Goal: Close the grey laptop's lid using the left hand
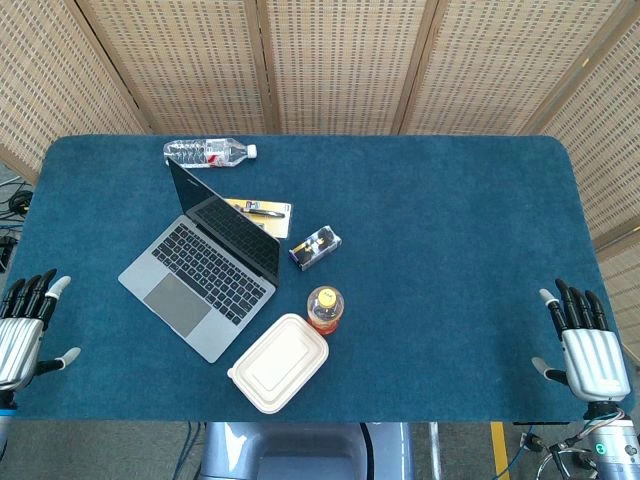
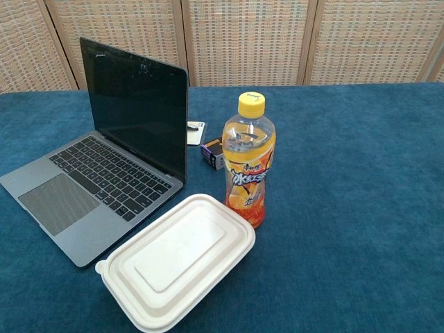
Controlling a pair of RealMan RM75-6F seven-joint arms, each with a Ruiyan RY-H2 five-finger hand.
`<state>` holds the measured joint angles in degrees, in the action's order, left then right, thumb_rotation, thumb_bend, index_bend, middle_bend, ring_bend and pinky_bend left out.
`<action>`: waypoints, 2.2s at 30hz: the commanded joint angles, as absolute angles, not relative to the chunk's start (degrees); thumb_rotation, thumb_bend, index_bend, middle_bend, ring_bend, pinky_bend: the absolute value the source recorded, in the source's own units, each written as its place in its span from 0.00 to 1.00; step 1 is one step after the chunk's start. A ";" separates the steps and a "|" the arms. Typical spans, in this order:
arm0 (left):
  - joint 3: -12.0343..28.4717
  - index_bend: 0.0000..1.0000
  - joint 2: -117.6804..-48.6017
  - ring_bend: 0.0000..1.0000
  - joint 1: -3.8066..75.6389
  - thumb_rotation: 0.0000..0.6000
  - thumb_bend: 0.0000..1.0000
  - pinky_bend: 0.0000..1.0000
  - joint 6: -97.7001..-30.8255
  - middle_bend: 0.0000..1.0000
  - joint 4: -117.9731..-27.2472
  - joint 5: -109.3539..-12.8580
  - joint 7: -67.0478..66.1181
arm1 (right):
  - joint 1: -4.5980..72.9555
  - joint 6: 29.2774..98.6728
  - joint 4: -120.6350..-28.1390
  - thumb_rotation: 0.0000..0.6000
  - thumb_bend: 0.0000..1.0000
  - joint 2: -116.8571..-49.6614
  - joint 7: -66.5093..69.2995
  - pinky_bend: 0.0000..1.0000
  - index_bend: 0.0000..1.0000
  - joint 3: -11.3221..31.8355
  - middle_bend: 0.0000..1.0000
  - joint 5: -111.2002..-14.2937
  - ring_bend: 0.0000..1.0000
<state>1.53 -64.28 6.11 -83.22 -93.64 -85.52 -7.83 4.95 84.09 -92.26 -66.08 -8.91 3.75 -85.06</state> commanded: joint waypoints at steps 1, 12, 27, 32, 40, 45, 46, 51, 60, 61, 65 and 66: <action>1.46 0.00 -64.29 0.00 6.08 1.00 0.09 0.00 -83.35 0.00 -93.74 -85.71 -7.91 | 4.89 84.22 -92.22 1.00 0.00 -66.05 -8.77 0.00 0.09 3.70 0.00 -85.20 0.00; 1.25 0.00 -64.08 0.00 6.04 1.00 0.10 0.00 -83.60 0.00 -94.07 -86.30 -7.82 | 4.75 84.47 -92.50 1.00 0.00 -65.91 -8.81 0.00 0.09 3.60 0.00 -85.42 0.00; 1.27 0.00 -64.31 0.00 6.26 1.00 0.12 0.00 -83.24 0.00 -93.87 -86.13 -8.14 | 4.80 84.12 -92.59 1.00 0.00 -65.97 -9.23 0.00 0.09 3.49 0.00 -85.21 0.00; 1.14 0.00 -64.41 0.00 6.20 1.00 0.12 0.00 -83.46 0.00 -93.88 -86.46 -8.22 | 4.66 84.41 -92.76 1.00 0.00 -65.86 -9.05 0.00 0.09 3.43 0.00 -85.43 0.00; 1.13 0.00 -64.38 0.00 6.89 1.00 0.11 0.00 -82.38 0.00 -94.34 -86.68 -7.35 | 4.90 83.77 -92.88 1.00 0.00 -66.15 -9.68 0.00 0.09 3.22 0.00 -85.43 0.00; 1.41 0.00 -63.37 0.00 8.34 1.00 0.12 0.00 -80.66 0.00 -95.06 -87.30 -6.17 | 5.09 83.31 -93.05 1.00 0.00 -66.44 -10.34 0.00 0.09 2.94 0.00 -85.64 0.00; 1.51 0.00 -62.80 0.00 8.89 1.00 0.12 0.00 -79.77 0.00 -95.32 -87.24 -5.98 | 5.13 83.25 -93.11 1.00 0.00 -66.49 -10.49 0.00 0.09 2.90 0.00 -85.68 0.00; 2.67 0.00 -59.93 0.00 12.34 1.00 0.18 0.00 -76.73 0.00 -97.22 -89.08 -3.41 | 5.29 82.81 -93.26 1.00 0.00 -66.73 -11.14 0.00 0.09 2.75 0.00 -85.62 0.00; 6.30 0.00 -55.66 0.00 19.01 1.00 0.42 0.00 -70.89 0.00 -100.87 -88.75 -3.85 | 5.39 82.56 -93.33 1.00 0.00 -66.77 -11.33 0.00 0.09 2.78 0.00 -85.33 0.00; 7.15 0.00 -54.93 0.00 20.35 1.00 0.43 0.00 -69.28 0.00 -101.49 -87.91 -3.91 | 5.43 82.45 -93.26 1.00 0.00 -66.77 -11.27 0.00 0.09 2.78 0.00 -85.29 0.00; 9.32 0.00 -53.01 0.00 24.52 1.00 0.52 0.00 -63.48 0.00 -102.61 -84.26 -4.25 | 5.50 82.41 -93.07 1.00 0.00 -66.87 -11.24 0.00 0.09 2.81 0.00 -85.28 0.00; 9.88 0.00 -52.74 0.00 25.76 1.00 0.54 0.00 -61.81 0.00 -102.55 -83.15 -4.55 | 5.51 82.45 -93.02 1.00 0.00 -66.90 -11.23 0.00 0.09 2.81 0.00 -85.32 0.00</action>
